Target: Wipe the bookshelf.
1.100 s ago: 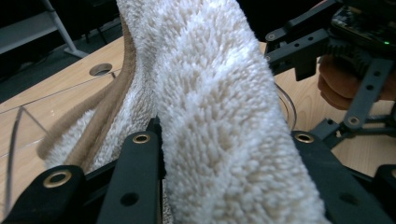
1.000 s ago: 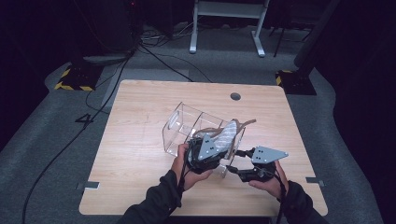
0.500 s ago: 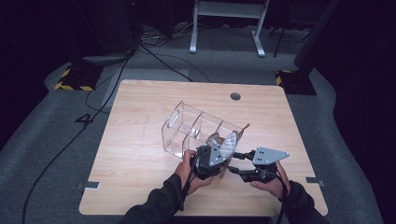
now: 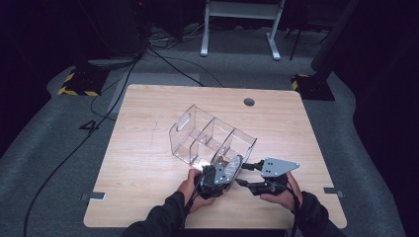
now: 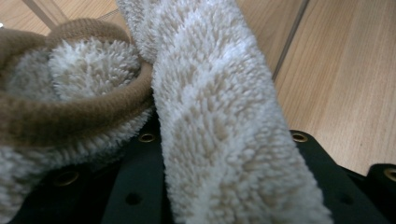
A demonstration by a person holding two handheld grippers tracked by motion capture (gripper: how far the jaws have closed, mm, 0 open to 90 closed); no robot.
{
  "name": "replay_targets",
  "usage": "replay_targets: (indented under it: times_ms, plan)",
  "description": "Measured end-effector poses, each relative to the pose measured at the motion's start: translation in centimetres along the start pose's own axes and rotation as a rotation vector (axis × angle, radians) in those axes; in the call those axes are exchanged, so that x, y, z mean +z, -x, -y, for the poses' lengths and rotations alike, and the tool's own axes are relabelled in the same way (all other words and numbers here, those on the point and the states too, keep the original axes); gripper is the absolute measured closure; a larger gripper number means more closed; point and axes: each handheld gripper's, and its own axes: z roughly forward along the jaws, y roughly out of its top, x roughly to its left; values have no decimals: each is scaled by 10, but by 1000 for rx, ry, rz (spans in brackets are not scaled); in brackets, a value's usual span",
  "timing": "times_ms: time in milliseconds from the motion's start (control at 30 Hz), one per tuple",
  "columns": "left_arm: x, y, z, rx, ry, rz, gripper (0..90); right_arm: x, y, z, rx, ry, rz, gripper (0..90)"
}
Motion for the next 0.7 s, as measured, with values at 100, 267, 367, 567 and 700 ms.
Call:
replay_targets:
  times_ms: [100, 267, 367, 567, 700]
  plan:
    - [-2, 0, -1, 7, 14, -5, 660, 3, 0, -1, -6, -4, 9, 420]
    - [-15, -4, -9, 13, 74, -10, 659, 5, 1, -3, 0, 12, 16, 420]
    - [-22, -5, -13, 10, 98, -12, 659, 7, 0, -5, -11, 14, 15, 427]
    - [-42, -12, -17, -17, 184, -20, 659, 7, -5, -6, -24, 15, 13, 442]
    - [-52, -16, -22, -35, 225, -21, 659, 10, -9, -8, -39, 15, 3, 443]
